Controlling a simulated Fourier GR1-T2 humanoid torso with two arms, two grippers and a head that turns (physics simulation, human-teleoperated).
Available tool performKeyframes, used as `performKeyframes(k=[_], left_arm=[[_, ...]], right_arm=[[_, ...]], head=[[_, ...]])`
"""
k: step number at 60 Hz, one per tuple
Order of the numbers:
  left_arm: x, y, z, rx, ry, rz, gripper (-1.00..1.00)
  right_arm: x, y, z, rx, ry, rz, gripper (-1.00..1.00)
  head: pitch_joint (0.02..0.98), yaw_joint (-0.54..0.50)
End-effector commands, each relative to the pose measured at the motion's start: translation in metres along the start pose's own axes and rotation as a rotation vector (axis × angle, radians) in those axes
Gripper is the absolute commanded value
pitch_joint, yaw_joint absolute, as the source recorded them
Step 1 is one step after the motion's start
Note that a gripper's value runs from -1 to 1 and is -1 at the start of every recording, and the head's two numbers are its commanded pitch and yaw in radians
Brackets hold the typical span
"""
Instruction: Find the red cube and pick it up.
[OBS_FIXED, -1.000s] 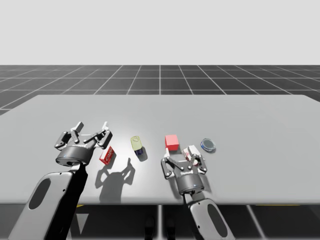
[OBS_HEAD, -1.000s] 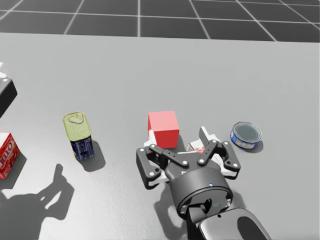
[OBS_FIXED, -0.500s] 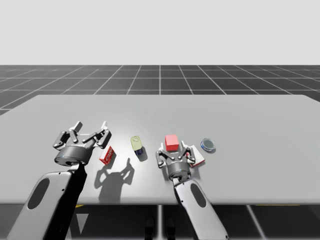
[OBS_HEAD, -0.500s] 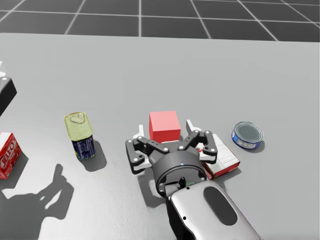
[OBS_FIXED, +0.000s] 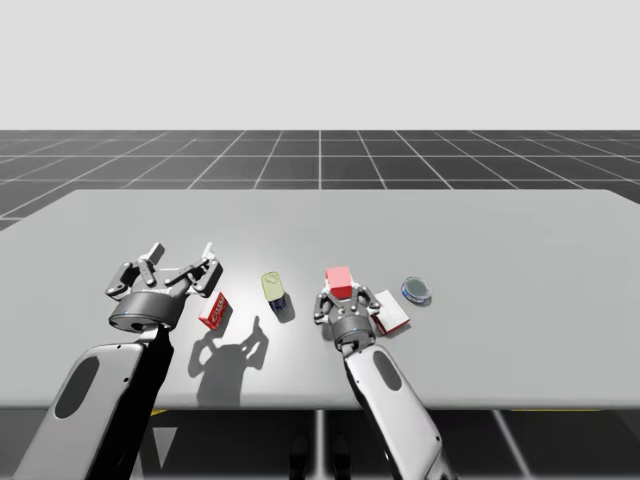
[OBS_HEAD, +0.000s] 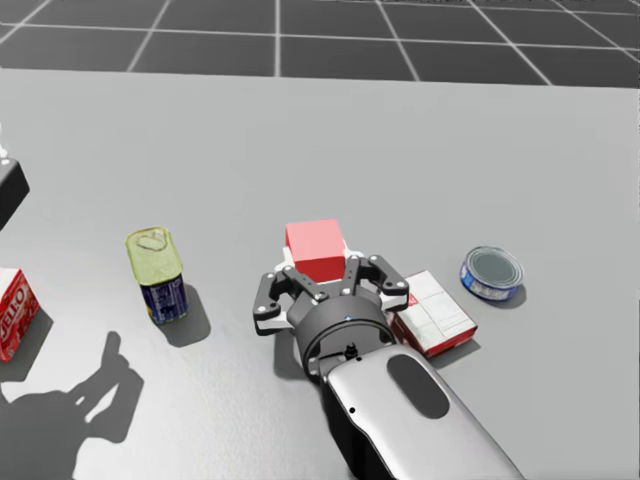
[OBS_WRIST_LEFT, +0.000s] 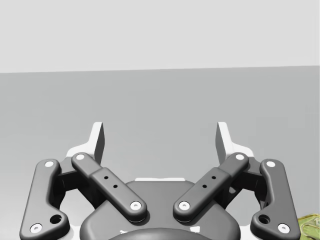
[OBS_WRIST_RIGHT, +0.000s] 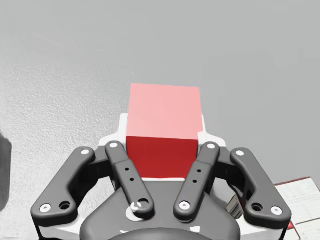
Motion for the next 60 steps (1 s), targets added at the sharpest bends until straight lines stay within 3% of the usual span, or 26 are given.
performKeyframes(k=[1,32,43,60], left_arm=[[0.000,-0.001,0.000,0.000,0.000,-0.001,-1.00],[-0.002,-0.003,0.000,0.000,0.003,-0.011,-1.00],[-0.002,-0.003,0.000,0.001,0.003,-0.010,-1.00],[-0.002,-0.002,-0.001,0.004,0.002,-0.012,-1.00]], right_arm=[[-0.007,-0.001,-0.002,-0.055,0.022,-0.007,1.00],[-0.008,-0.005,-0.001,-0.074,0.015,-0.008,1.00],[0.000,-0.006,0.003,-0.074,-0.015,-0.014,1.00],[0.051,-0.014,0.027,-0.072,-0.155,-0.020,1.00]], head=[[0.750,-0.09],[0.401,-0.11],[0.382,-0.11],[0.373,-0.11]])
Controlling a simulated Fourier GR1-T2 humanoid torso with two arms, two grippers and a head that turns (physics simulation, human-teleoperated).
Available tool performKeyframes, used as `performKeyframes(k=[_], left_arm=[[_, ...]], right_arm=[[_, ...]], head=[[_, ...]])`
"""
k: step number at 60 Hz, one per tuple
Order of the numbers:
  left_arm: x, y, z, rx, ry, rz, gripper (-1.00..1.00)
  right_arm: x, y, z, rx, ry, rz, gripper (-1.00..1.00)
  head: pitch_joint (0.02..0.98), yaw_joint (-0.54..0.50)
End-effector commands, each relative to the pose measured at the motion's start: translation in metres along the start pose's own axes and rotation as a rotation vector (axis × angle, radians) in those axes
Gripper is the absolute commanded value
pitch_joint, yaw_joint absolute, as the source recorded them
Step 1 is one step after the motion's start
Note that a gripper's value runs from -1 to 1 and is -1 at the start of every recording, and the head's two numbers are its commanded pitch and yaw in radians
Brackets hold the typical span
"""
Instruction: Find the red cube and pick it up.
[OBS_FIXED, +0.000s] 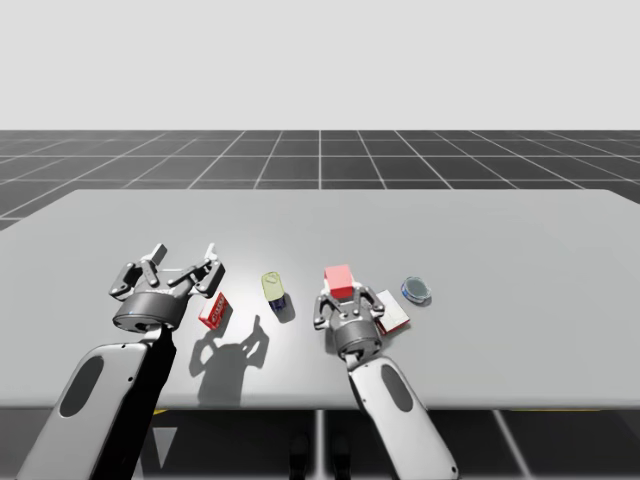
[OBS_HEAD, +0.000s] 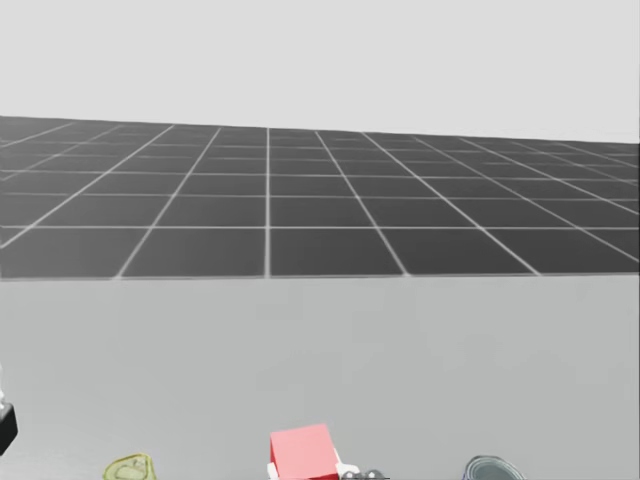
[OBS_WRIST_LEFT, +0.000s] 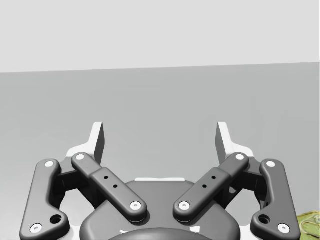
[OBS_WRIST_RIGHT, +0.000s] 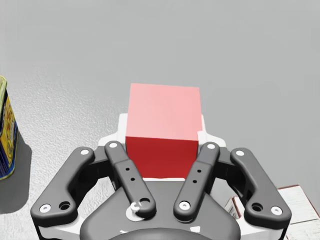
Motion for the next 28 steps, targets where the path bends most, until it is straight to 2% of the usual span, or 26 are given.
performKeyframes(k=[1,12,16,21,22,28], left_arm=[[0.000,0.001,-0.001,0.003,-0.002,-0.001,-1.00],[0.000,0.001,-0.001,0.004,-0.005,-0.001,-1.00],[0.001,0.001,-0.001,0.001,-0.005,-0.001,-1.00],[0.000,0.000,0.000,-0.001,-0.004,-0.002,-1.00],[0.000,0.000,0.000,-0.001,-0.004,-0.003,-1.00],[0.000,0.000,0.000,-0.002,-0.004,-0.005,-1.00]], right_arm=[[0.042,-0.013,0.006,-0.104,-0.104,-0.022,1.00],[0.085,-0.023,0.020,-0.109,-0.205,-0.034,1.00],[0.098,-0.026,0.026,-0.114,-0.245,-0.025,1.00],[0.120,-0.032,0.035,-0.116,-0.307,-0.029,1.00],[0.129,-0.034,0.040,-0.117,-0.337,-0.025,1.00],[0.149,-0.039,0.050,-0.110,-0.407,-0.013,1.00]], head=[[0.373,-0.11],[0.369,-0.11],[0.367,-0.11],[0.362,-0.11],[0.359,-0.11],[0.353,-0.11]])
